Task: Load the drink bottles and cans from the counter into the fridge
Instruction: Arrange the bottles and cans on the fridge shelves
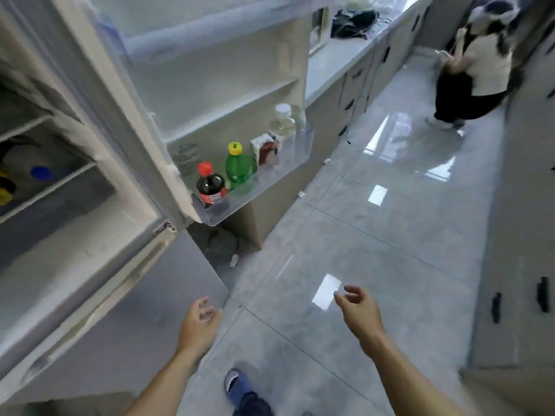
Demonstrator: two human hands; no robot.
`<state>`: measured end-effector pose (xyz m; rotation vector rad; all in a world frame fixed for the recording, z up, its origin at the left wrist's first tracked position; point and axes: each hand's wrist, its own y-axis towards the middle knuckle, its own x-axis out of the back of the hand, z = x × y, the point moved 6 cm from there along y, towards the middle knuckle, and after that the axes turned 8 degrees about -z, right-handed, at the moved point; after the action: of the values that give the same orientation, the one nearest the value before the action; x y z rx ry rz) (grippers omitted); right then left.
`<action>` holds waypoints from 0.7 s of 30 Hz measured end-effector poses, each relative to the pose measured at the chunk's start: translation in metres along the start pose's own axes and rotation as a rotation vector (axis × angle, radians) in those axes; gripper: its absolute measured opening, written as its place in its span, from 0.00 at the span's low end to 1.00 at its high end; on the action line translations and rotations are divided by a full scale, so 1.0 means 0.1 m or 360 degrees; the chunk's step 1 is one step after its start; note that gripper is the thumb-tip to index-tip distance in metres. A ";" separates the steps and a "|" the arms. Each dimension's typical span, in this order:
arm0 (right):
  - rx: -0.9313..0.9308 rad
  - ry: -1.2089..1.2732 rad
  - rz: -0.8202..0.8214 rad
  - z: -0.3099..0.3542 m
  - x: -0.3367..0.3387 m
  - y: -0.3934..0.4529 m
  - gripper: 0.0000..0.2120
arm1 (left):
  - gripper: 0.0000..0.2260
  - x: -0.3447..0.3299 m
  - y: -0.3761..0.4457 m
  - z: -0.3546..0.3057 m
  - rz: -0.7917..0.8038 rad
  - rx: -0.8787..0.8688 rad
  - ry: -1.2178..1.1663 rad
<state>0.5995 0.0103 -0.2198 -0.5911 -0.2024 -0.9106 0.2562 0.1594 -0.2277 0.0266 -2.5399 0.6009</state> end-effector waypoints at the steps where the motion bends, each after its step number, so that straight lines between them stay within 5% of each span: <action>1: -0.0096 -0.0011 -0.0041 -0.25 0.23 0.01 0.15 | 0.19 -0.12 -0.07 0.11 0.0055 0.0030 0.0095; 10: -0.0758 0.0035 -0.0307 -1.88 1.39 -0.41 0.23 | 0.24 -0.48 -0.29 0.96 0.0394 0.0329 0.0697; 15: -0.1005 0.0014 -0.0419 -2.21 1.60 -0.71 0.20 | 0.10 -0.78 -0.23 0.83 0.0461 0.0324 0.0702; 21: -0.1210 0.0029 -0.0514 -2.30 1.61 -0.85 0.20 | 0.17 -1.40 0.11 0.37 0.0661 0.0273 0.0841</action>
<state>0.6118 -0.2684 -0.3098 -1.2763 0.0813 -1.3111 0.3577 0.1400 -0.3300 -0.5390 -1.9795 0.8524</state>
